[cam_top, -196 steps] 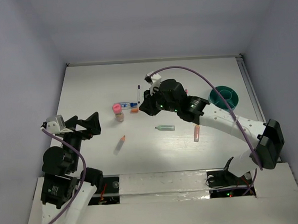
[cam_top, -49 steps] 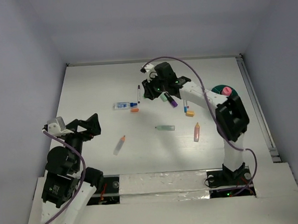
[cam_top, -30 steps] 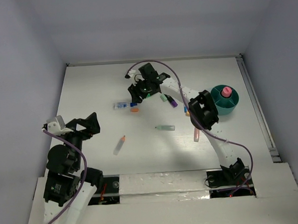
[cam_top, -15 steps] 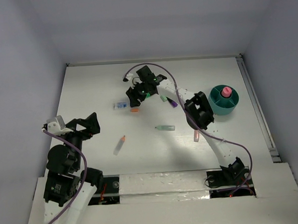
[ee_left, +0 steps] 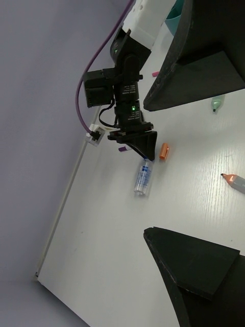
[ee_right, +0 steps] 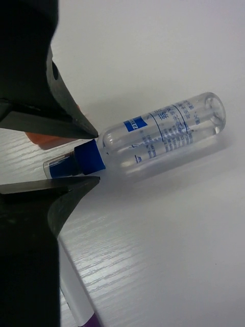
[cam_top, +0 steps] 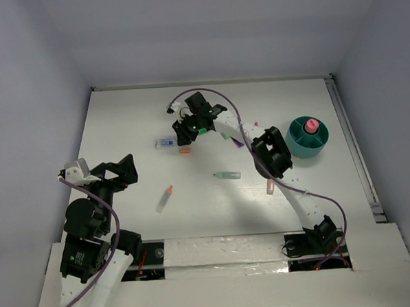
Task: Sort the stationery into containers
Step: Pick up the stationery from the center of the board.
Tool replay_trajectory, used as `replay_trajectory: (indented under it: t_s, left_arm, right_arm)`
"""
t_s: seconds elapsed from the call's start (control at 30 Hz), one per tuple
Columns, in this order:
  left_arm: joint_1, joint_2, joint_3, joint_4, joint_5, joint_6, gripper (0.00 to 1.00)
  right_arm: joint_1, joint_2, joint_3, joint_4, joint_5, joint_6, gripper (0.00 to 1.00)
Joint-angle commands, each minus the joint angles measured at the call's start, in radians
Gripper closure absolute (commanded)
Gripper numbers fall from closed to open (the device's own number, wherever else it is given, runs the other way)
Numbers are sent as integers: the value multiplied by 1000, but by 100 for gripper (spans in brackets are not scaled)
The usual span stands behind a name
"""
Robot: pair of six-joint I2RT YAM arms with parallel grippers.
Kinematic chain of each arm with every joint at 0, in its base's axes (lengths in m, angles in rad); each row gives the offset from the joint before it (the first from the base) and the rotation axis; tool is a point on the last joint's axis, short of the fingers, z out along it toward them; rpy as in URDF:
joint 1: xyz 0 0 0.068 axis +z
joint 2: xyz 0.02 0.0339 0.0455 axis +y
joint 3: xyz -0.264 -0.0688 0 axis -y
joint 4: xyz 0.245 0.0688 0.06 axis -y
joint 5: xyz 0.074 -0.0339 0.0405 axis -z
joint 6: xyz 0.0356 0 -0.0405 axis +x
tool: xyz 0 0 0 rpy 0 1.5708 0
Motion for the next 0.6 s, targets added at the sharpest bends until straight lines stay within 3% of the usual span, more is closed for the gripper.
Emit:
replay_trajectory:
  t_s: [0.0, 0.23, 0.57]
  left_arm:
    - [7, 15, -2, 51, 10, 13, 3]
    - [16, 14, -3, 52, 13, 15, 3]
    - [16, 31, 7, 55, 32, 10, 3]
  right_arm:
    - [11, 2, 13, 74, -11, 13, 60]
    - [11, -60, -32, 155, -23, 39, 80]
    - [11, -359, -197, 306, -91, 161, 93]
